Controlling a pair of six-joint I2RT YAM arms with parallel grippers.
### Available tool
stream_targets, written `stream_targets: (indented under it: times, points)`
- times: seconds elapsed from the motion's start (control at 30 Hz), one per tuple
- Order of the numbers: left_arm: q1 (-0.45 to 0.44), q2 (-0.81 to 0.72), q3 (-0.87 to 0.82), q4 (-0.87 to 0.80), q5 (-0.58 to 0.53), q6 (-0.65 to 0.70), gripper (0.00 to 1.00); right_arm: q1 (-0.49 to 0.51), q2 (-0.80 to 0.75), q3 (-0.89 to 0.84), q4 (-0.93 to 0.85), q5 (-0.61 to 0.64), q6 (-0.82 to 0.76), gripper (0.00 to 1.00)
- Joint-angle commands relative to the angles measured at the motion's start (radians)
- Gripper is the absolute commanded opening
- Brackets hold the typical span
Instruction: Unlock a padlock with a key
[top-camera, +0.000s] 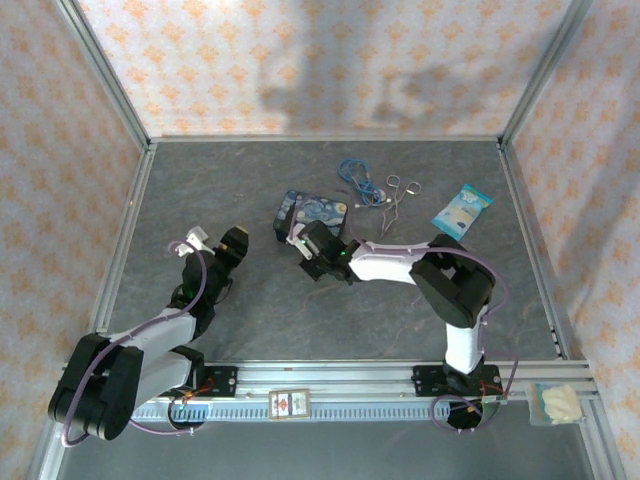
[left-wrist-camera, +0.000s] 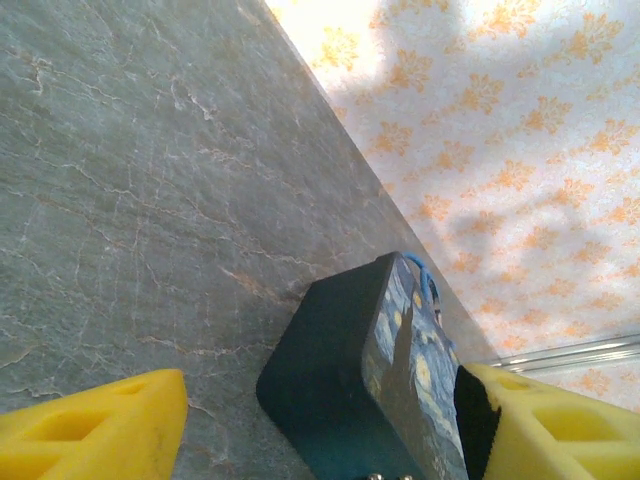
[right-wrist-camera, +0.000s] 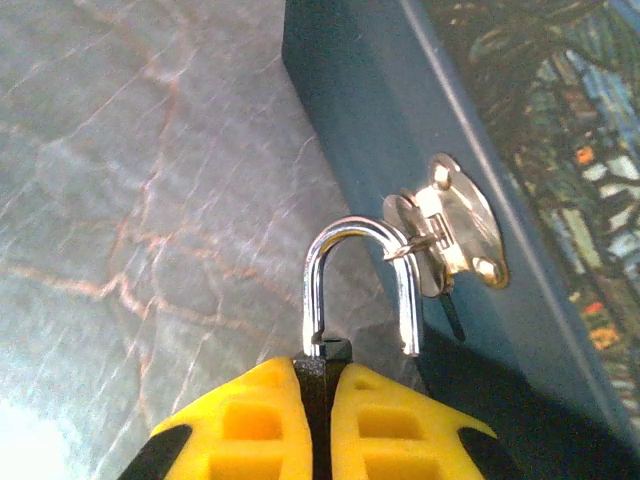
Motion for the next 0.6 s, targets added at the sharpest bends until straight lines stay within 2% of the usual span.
stream_targets:
  times: [0.0,0.23,0.33,0.57]
  points:
    - [0.006,-0.020,-0.016,0.019,0.021,-0.002,0.71,-0.005,-0.051,-0.021,0.057,-0.075,-0.119,0.00]
    - [0.007,-0.023,-0.036,0.039,0.058,-0.021,0.69,-0.019,0.017,0.066,0.020,-0.103,-0.180,0.00]
    - [0.005,-0.021,-0.057,0.063,0.090,-0.038,0.63,-0.021,0.039,0.094,0.008,-0.138,-0.184,0.00]
    - [-0.022,0.029,-0.097,0.157,0.145,-0.066,0.58,-0.024,0.104,0.175,-0.059,-0.205,-0.181,0.00]
